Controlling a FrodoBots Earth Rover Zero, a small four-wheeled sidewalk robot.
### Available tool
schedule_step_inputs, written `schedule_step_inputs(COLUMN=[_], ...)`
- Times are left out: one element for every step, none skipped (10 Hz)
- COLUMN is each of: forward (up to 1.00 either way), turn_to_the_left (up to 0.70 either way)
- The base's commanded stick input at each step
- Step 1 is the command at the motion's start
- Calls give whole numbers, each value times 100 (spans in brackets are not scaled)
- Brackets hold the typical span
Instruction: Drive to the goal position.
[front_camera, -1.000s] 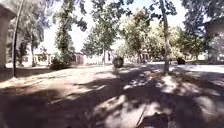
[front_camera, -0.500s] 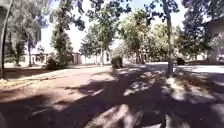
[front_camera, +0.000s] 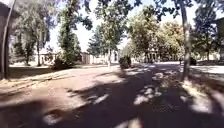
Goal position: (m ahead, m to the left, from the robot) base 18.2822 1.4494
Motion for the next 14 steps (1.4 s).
schedule_step_inputs(forward=[70, 70, 70, 70, 70, 70, 70, 70, 70, 70, 70, 70, 70, 70], turn_to_the_left=[0, 0, 0, 0, 0, 0, 0, 0, 0, 0, 0, 0, 0, 0])
